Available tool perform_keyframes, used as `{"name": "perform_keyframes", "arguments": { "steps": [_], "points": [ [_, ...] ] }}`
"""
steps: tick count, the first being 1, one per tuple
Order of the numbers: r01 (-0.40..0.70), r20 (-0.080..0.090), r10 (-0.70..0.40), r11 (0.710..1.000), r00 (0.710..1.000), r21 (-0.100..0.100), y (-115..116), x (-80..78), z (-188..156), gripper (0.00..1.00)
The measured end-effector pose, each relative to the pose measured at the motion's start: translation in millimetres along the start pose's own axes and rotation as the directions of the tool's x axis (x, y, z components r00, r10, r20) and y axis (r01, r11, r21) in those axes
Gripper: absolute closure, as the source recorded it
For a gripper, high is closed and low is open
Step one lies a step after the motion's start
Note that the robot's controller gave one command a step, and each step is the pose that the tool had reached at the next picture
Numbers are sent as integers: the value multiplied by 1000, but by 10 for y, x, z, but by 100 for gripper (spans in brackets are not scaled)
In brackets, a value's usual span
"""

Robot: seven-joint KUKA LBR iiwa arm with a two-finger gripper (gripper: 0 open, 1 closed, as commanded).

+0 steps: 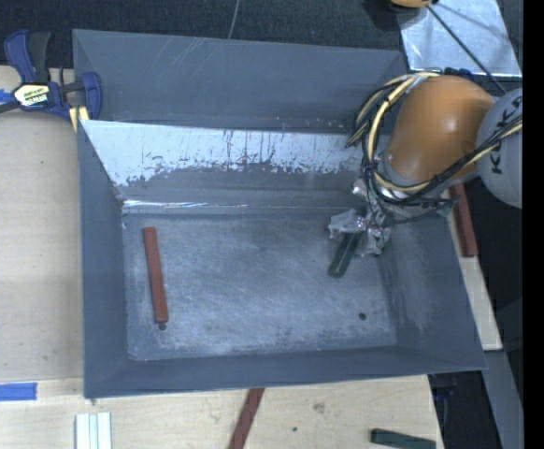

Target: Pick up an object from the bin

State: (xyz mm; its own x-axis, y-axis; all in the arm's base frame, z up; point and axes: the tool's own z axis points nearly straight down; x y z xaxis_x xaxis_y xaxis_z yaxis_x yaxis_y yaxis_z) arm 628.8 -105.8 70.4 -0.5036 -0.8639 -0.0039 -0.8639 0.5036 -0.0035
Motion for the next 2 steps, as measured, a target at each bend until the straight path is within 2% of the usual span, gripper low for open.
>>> {"name": "perform_keyframes", "arguments": {
  "steps": [1, 2],
  "points": [
    [-1, 0, 1, 1000, 1000, -1, 1, 1, 0, 100],
    [2, 0, -2, 1000, 1000, 3, 33, 289, -1619, 100]
  ]
}}
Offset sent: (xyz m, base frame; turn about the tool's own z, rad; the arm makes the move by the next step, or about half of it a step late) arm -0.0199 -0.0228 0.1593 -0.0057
